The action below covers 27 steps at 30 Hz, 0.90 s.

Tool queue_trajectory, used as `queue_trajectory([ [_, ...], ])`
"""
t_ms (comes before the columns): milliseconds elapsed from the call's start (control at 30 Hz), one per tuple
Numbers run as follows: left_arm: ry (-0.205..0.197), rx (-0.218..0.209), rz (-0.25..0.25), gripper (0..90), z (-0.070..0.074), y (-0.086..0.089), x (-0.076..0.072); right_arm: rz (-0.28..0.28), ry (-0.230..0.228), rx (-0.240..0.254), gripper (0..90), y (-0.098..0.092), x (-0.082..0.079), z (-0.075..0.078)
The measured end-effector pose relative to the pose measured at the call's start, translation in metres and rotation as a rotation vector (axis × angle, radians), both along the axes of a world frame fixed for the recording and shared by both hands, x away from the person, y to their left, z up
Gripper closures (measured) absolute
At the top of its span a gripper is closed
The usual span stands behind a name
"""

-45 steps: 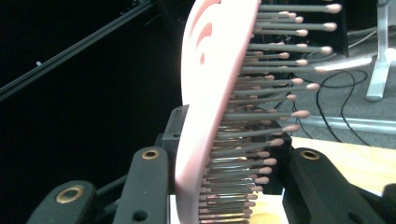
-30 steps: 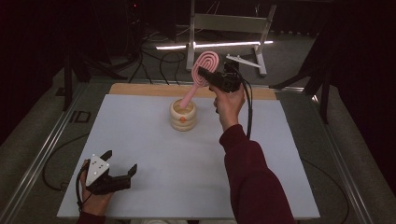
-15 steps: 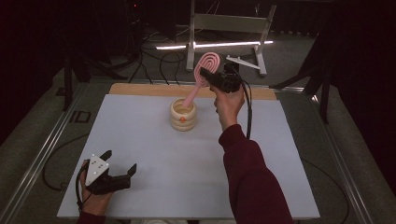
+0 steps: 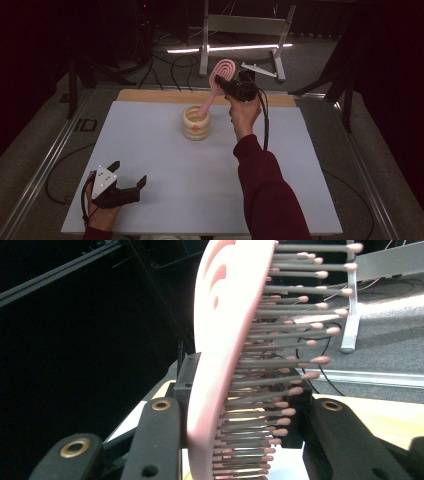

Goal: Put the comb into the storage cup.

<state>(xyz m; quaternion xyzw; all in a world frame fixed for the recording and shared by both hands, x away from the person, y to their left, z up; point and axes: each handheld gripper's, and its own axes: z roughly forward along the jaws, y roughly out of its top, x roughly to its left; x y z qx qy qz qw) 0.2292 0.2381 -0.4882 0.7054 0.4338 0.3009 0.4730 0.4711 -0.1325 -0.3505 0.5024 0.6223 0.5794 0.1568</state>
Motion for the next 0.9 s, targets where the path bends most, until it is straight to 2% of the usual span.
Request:
queue_trajectory([
  [333, -0.002, -0.001, -0.001, 1.1, 0.001, 0.000, 0.000, -0.009, 0.002, -0.014, 63.1, 0.004, 0.001, -0.007],
  [467, -0.002, -0.001, -0.002, 1.1, 0.001, 0.000, 0.000, -0.011, 0.003, -0.037, 63.1, 0.008, 0.001, -0.011],
  [900, -0.004, 0.001, -0.006, 1.1, 0.001, -0.001, 0.000, -0.022, 0.008, -0.036, 63.1, 0.013, 0.001, -0.021],
])
